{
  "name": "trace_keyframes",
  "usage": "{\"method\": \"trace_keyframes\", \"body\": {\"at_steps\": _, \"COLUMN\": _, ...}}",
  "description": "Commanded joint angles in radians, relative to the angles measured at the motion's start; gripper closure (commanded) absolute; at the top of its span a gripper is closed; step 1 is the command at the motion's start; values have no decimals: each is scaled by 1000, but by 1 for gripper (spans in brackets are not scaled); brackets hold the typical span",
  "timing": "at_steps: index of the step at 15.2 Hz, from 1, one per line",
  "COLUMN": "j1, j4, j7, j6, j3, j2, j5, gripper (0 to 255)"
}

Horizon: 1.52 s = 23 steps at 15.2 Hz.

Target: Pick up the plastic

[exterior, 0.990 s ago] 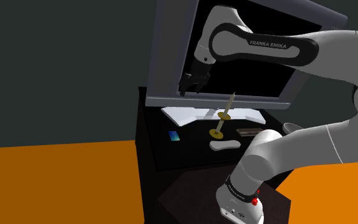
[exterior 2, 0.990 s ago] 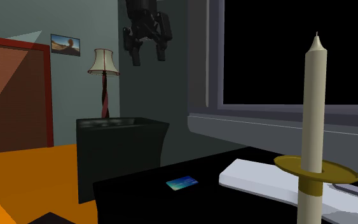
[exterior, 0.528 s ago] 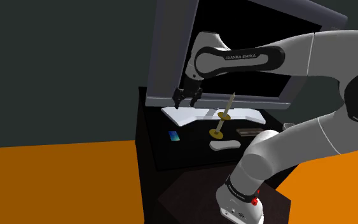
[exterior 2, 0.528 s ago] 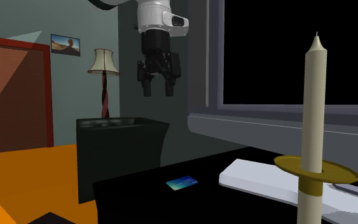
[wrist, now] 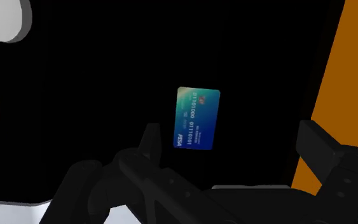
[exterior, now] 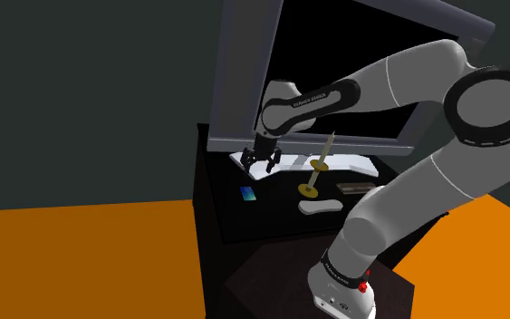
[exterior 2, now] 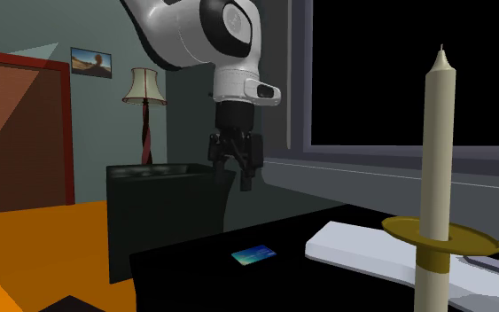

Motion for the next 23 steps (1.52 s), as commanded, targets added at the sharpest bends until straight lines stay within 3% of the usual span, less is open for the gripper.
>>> {"method": "trace_keyframes", "body": {"at_steps": 1, "j1": -4, "j4": -3, "j7": 14, "j6": 53, "j3": -5, "j2": 72, "j5": 16, "gripper": 0}}
{"method": "trace_keyframes", "body": {"at_steps": 7, "j1": -13, "j4": -5, "j7": 22, "j6": 193, "j3": -27, "j2": 277, "j5": 77, "gripper": 0}}
{"method": "trace_keyframes", "body": {"at_steps": 16, "j1": -10, "j4": -16, "j7": -6, "j6": 309, "j3": -25, "j2": 384, "j5": 107, "gripper": 0}}
{"method": "trace_keyframes", "body": {"at_steps": 17, "j1": -9, "j4": -16, "j7": -6, "j6": 310, "j3": -24, "j2": 385, "j5": 107, "gripper": 255}}
{"method": "trace_keyframes", "body": {"at_steps": 23, "j1": -10, "j4": -17, "j7": -7, "j6": 313, "j3": -25, "j2": 388, "j5": 108, "gripper": 255}}
